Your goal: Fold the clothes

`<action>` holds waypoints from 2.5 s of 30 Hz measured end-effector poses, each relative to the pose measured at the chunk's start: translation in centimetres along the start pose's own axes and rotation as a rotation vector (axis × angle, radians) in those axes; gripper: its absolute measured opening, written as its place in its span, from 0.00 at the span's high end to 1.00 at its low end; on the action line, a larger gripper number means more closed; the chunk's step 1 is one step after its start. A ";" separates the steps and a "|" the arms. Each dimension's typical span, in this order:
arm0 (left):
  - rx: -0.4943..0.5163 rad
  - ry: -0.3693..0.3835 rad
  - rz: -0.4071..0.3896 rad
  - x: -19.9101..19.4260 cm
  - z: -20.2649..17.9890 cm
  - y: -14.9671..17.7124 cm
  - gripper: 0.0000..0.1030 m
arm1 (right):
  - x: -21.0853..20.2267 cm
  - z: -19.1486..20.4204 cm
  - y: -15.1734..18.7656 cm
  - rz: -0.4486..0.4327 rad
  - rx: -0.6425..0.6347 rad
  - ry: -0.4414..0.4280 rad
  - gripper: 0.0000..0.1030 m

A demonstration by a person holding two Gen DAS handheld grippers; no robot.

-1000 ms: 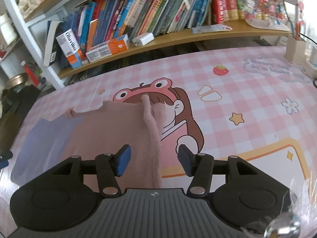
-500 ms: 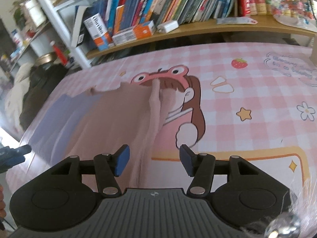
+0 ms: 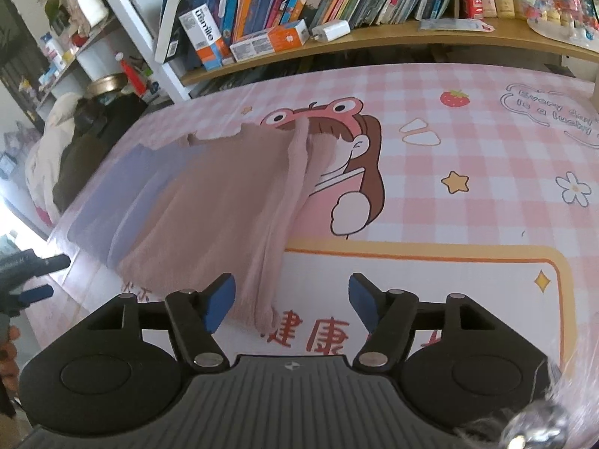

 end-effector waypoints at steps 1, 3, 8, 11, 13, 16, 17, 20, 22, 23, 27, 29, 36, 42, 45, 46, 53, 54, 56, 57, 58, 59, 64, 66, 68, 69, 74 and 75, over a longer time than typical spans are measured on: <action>-0.006 0.003 0.001 0.1 0.1 -0.1 0.17 | -0.1 0.2 0.1 -0.001 -0.010 0.004 0.33; -0.017 0.020 0.000 0.3 0.3 -0.3 0.16 | -0.2 0.6 0.3 -0.006 -0.026 0.010 0.31; -0.150 0.138 -0.035 0.7 1.2 -1.2 0.16 | -0.3 1.4 0.4 -0.014 -0.031 0.022 0.31; -0.200 0.155 -0.038 1.3 2.2 -1.8 0.18 | -0.2 1.7 0.5 -0.012 -0.029 0.049 0.31; -0.182 0.148 -0.028 1.7 2.5 -2.2 0.19 | 0.0 2.0 0.4 -0.011 -0.025 0.065 0.31; -0.184 0.167 -0.024 2.3 2.8 -2.9 0.19 | 0.1 2.4 0.2 -0.016 -0.018 0.083 0.31; -0.187 0.172 -0.021 2.5 3.0 -3.2 0.19 | 0.1 2.6 0.2 -0.017 -0.013 0.087 0.31; -0.214 0.190 -0.015 3.1 3.7 -3.7 0.19 | 0.3 2.8 0.1 -0.015 0.011 0.096 0.37; -0.243 0.202 -0.015 3.4 4.3 -4.0 0.19 | 0.4 2.9 0.0 -0.012 0.030 0.102 0.50; -0.254 0.204 -0.015 3.6 4.7 -4.2 0.19 | 0.5 2.8 0.0 -0.008 0.047 0.107 0.54; -0.287 0.211 -0.011 4.5 5.8 -4.8 0.22 | 1.5 2.1 0.1 0.035 0.134 0.126 0.64; -0.314 0.222 -0.010 5.1 6.1 -5.1 0.27 | 2.0 1.7 0.3 0.064 0.186 0.132 0.68; -0.577 0.292 -0.024 7.5 7.7 -5.2 0.67 | 2.7 2.0 0.3 0.085 0.204 0.156 0.78; -0.710 0.325 -0.043 8.5 8.1 -5.5 0.64 | 3.3 2.5 0.4 0.101 0.187 0.166 0.83; -0.694 0.331 -0.045 8.8 8.1 -5.5 0.73 | 3.6 2.7 0.5 0.106 0.181 0.169 0.84; -0.691 0.328 -0.043 9.0 8.1 -5.5 0.80 | 3.7 2.8 0.5 0.107 0.178 0.170 0.84; -0.276 0.475 -0.128 4.8 2.7 -9.0 0.93 | 3.6 3.0 0.5 0.107 0.166 0.184 0.84; -0.264 0.472 -0.122 4.9 2.8 -9.0 0.93 | 3.6 3.1 0.5 0.107 0.163 0.185 0.84; -0.297 0.442 -0.097 5.8 4.1 -8.7 0.93 | 3.7 3.3 0.5 0.106 0.161 0.179 0.85; -0.333 0.421 -0.082 6.4 5.1 -8.4 0.92 | 3.7 3.4 0.5 0.105 0.158 0.176 0.84; -0.367 0.407 -0.072 6.9 5.8 -8.0 0.92 | 3.8 3.5 0.5 0.103 0.156 0.174 0.84; -0.398 0.398 -0.064 7.4 6.4 -7.7 0.92 | 3.8 3.6 0.5 0.101 0.152 0.175 0.84; -0.435 0.379 -0.057 8.3 7.2 -7.0 0.86 | 3.8 3.5 0.5 0.100 0.154 0.172 0.84; -0.447 0.369 -0.047 8.7 7.4 -6.6 0.83 | 3.8 3.5 0.5 0.099 0.156 0.169 0.84; -0.460 0.362 -0.040 9.0 7.6 -6.2 0.81 | 3.8 3.4 0.5 0.098 0.158 0.164 0.84; -0.465 0.360 -0.039 9.2 7.7 -6.2 0.80 | 3.8 3.4 0.5 0.098 0.160 0.160 0.84; -0.474 0.395 -0.039 9.9 7.4 -6.3 0.74 | 3.8 3.4 0.5 0.099 0.157 0.151 0.84; -0.479 0.403 -0.041 10.0 7.5 -6.3 0.74 | 3.8 3.3 0.5 0.099 0.156 0.150 0.84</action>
Point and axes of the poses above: each gripper's, at about its wrist camera, not at the fingertips, and x roughly the way its jaws point, z to its left, y to its underside, the point moved 10 cm from there along x, roughly the way its jaws point, and after that the axes turned 14 degrees about y, right-handed, at the moved point
